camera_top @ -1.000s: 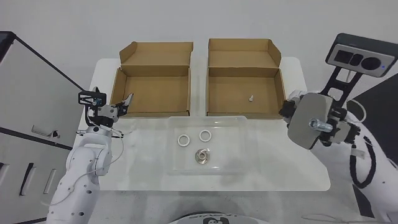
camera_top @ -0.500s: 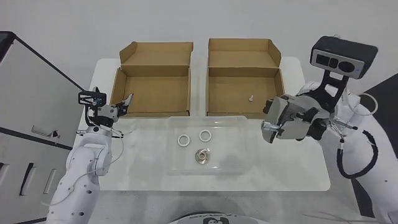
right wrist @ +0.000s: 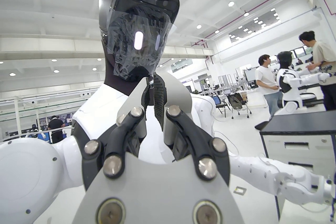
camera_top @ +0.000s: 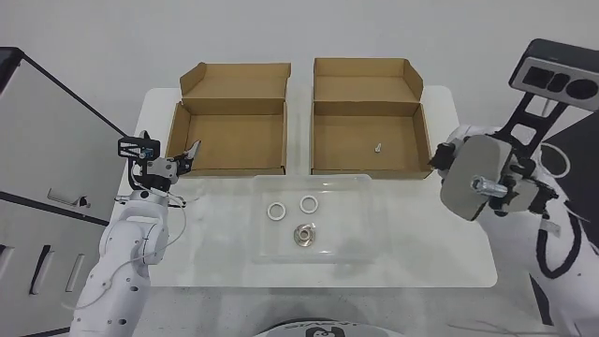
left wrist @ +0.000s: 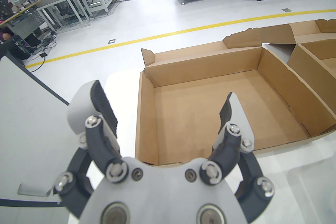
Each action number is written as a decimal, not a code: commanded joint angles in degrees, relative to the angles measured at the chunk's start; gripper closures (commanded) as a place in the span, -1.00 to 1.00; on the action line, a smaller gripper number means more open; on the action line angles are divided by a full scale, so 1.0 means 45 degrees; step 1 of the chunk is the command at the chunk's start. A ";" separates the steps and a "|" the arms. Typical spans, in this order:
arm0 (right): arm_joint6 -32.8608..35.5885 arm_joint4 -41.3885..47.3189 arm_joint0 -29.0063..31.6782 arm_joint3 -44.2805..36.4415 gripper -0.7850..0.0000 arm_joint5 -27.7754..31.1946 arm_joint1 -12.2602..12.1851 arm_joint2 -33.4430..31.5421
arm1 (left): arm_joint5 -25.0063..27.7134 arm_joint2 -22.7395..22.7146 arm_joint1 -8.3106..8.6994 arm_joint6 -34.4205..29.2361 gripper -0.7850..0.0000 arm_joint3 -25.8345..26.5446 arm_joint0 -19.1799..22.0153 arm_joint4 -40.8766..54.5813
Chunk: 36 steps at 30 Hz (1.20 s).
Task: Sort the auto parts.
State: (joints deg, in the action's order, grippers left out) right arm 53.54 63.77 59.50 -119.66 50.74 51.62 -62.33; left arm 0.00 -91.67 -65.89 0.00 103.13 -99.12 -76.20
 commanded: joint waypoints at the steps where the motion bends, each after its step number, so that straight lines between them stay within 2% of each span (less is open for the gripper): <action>1: -0.0075 0.0118 -0.0056 -0.0030 1.00 0.0075 0.0099 0.0042 | 0.0000 0.0000 0.0000 0.0000 -1.00 0.0000 0.0000 0.0000; 10: 0.0074 0.0199 -0.0085 0.0146 1.00 -0.0075 0.0463 0.0009 | 0.0000 0.0000 0.0000 0.0000 -1.00 0.0000 0.0000 0.0000; 31: 0.0074 0.0199 -0.0085 0.0146 1.00 -0.0075 0.0463 0.0009 | 0.0000 0.0000 0.0000 0.0000 -1.00 0.0000 0.0000 0.0000; 36: -0.0398 -0.0686 0.0202 0.0239 1.00 -0.1180 0.0457 -0.0606 | 0.0000 0.0000 0.0000 0.0000 -1.00 0.0000 0.0000 0.0000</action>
State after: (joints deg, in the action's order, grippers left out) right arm 51.77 61.58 60.11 -118.92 46.60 53.75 -64.18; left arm 0.00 -91.67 -65.89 0.00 103.13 -99.12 -76.20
